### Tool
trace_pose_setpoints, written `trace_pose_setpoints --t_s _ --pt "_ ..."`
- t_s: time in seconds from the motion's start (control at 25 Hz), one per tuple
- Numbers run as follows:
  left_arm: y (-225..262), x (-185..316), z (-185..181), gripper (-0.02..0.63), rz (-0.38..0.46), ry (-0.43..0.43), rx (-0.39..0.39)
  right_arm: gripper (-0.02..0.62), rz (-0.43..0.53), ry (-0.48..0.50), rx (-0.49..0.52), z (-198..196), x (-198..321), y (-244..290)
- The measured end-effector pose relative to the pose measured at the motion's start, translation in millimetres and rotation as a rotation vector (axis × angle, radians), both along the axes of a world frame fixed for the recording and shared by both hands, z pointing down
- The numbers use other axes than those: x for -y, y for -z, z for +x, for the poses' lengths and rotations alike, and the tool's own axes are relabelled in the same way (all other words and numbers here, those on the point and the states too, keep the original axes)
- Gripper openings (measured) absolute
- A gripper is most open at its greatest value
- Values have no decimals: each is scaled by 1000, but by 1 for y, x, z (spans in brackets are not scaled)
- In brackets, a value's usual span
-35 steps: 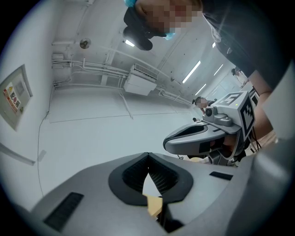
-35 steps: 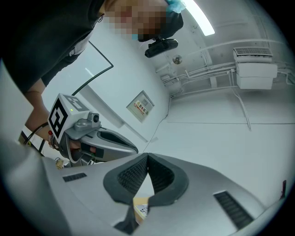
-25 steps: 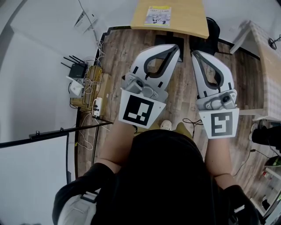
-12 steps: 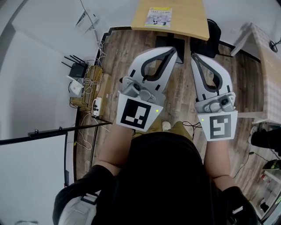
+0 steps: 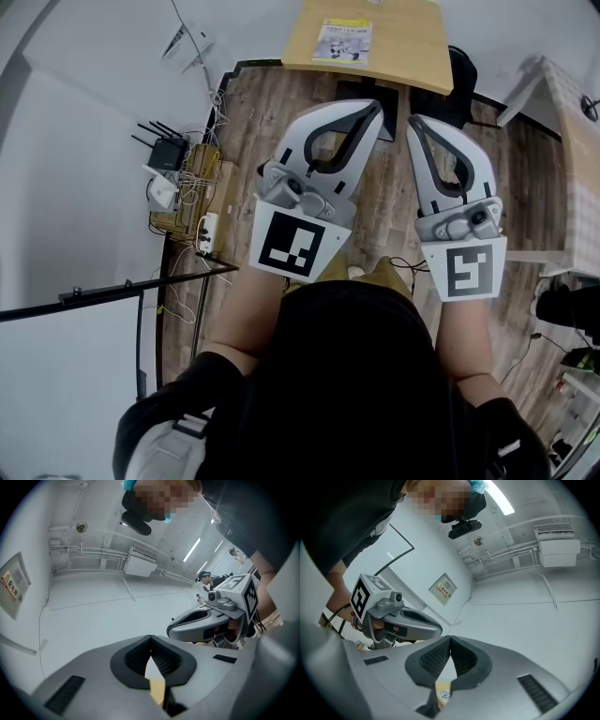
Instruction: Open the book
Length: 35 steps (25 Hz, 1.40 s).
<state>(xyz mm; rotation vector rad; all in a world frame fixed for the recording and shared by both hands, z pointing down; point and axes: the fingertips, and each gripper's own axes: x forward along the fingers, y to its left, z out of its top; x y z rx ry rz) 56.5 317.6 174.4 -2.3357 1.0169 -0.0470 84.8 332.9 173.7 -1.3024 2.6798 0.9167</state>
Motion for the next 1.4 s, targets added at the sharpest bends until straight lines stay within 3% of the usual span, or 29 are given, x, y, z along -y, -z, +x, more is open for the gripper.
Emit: trace_pose_setpoints --t_s 0.32,1.4 --pt "-4 52 -18 10 11 11 -20 29 -4 11 -8 -18 52 -8" --pt "18 284 -71 11 20 -131 -17 29 -28 -104 -16 -80 288 7"
